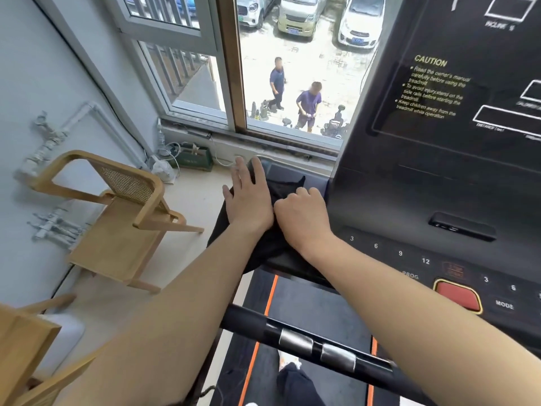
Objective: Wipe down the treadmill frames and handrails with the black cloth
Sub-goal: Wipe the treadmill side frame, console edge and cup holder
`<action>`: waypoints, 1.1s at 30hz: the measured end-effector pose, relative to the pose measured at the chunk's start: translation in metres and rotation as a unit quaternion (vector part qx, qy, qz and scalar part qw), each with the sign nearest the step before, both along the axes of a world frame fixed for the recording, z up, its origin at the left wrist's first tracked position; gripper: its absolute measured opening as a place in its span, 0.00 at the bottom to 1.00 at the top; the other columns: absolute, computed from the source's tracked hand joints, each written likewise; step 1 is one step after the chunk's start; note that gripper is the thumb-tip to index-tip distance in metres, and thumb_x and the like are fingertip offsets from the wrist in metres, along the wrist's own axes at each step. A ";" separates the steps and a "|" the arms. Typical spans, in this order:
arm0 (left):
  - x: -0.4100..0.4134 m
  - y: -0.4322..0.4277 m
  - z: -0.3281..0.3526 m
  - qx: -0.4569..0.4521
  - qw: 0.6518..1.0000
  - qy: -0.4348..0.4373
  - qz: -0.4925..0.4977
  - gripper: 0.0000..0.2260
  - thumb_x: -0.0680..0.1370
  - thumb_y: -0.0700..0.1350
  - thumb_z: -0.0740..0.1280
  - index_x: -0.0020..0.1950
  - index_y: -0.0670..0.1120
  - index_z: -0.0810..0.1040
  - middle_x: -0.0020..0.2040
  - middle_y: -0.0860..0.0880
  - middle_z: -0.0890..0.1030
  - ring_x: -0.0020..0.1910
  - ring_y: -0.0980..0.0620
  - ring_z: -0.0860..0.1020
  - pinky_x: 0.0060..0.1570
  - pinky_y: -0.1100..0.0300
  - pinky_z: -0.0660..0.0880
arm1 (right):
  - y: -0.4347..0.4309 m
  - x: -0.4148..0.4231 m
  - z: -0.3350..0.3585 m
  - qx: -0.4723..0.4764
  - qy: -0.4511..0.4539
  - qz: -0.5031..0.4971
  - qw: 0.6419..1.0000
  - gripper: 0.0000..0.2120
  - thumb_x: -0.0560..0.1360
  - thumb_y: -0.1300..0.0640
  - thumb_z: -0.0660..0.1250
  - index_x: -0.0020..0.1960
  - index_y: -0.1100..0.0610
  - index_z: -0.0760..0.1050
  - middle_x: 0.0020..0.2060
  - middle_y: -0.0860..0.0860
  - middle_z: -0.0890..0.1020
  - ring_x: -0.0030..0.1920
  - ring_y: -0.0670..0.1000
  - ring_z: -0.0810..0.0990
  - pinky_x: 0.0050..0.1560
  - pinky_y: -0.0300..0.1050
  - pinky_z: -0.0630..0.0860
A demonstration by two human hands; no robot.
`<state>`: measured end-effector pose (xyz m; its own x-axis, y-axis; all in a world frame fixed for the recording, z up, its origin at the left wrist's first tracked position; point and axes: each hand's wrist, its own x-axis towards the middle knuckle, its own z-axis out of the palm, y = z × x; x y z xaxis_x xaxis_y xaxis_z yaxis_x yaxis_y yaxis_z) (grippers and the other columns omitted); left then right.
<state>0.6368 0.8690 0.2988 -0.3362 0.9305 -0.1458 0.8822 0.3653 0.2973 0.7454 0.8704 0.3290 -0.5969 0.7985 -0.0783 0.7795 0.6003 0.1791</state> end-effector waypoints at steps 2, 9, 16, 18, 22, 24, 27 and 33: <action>0.004 0.001 -0.003 0.017 1.000 0.019 -0.005 0.37 0.81 0.41 0.61 0.81 0.43 0.39 0.81 0.38 0.40 0.81 0.40 0.42 0.76 0.37 0.50 | 0.002 0.001 -0.007 0.036 -0.002 -0.013 0.999 0.10 0.69 0.66 0.69 0.34 0.53 0.77 0.33 0.53 0.83 0.39 0.57 0.78 0.42 0.49 0.62; -0.012 -0.039 -0.013 0.038 0.990 0.041 -0.128 0.40 0.78 0.54 0.61 0.82 0.42 0.43 0.82 0.42 0.43 0.81 0.45 0.44 0.78 0.45 0.48 | 0.000 0.014 -0.003 -0.077 0.028 -0.041 0.996 0.07 0.78 0.61 0.62 0.49 0.55 0.79 0.47 0.54 0.84 0.50 0.58 0.81 0.42 0.47 0.67; -0.004 -0.102 -0.028 0.054 0.976 0.099 -0.187 0.33 0.81 0.59 0.46 0.82 0.44 0.51 0.82 0.42 0.50 0.81 0.43 0.49 0.78 0.43 0.50 | -0.083 0.048 -0.005 -0.004 0.138 -0.144 0.980 0.11 0.64 0.60 0.76 0.41 0.55 0.75 0.32 0.52 0.76 0.28 0.59 0.77 0.30 0.45 0.64; 0.000 -0.093 -0.027 0.045 0.973 0.093 -0.205 0.32 0.81 0.60 0.45 0.82 0.47 0.50 0.82 0.43 0.47 0.81 0.43 0.48 0.77 0.44 0.48 | -0.097 0.054 -0.006 0.031 0.147 -0.173 0.973 0.07 0.66 0.60 0.72 0.43 0.54 0.77 0.36 0.52 0.77 0.34 0.58 0.77 0.36 0.49 0.66; 0.006 -0.049 -0.026 0.039 0.972 0.107 -0.207 0.29 0.83 0.58 0.44 0.82 0.50 0.47 0.83 0.44 0.43 0.81 0.44 0.44 0.77 0.45 0.44 | -0.090 0.048 -0.009 0.026 0.185 -0.144 0.972 0.23 0.72 0.54 0.62 0.64 0.60 0.77 0.61 0.57 0.80 0.60 0.59 0.77 0.61 0.54 0.70; 0.006 -0.019 -0.024 0.045 0.971 0.114 -0.207 0.28 0.84 0.56 0.46 0.82 0.50 0.46 0.83 0.44 0.43 0.81 0.44 0.44 0.77 0.45 0.44 | -0.079 0.040 -0.019 -0.006 0.141 -0.109 0.984 0.31 0.75 0.50 0.55 0.72 0.66 0.70 0.70 0.63 0.73 0.71 0.60 0.71 0.75 0.57 0.59; 0.003 0.013 -0.023 0.051 0.957 0.125 -0.257 0.27 0.85 0.54 0.46 0.83 0.49 0.47 0.83 0.44 0.44 0.81 0.45 0.45 0.78 0.45 0.46 | -0.046 0.031 -0.034 -0.009 0.092 -0.103 0.990 0.35 0.75 0.48 0.53 0.74 0.71 0.64 0.72 0.69 0.67 0.75 0.63 0.64 0.78 0.59 0.51; -0.002 -0.008 -0.018 0.085 0.984 0.030 -0.155 0.32 0.84 0.56 0.51 0.82 0.40 0.46 0.82 0.43 0.50 0.81 0.47 0.48 0.79 0.48 0.48 | -0.034 0.024 -0.033 -0.028 0.054 -0.104 0.993 0.39 0.75 0.46 0.40 0.77 0.72 0.52 0.76 0.71 0.58 0.79 0.65 0.53 0.79 0.60 0.43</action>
<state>0.6352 0.8606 0.2813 -0.0351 0.9988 0.0330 0.9611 0.0247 0.2750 0.7690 0.8362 0.2960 -0.4271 0.9015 -0.0705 0.9003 0.4312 0.0589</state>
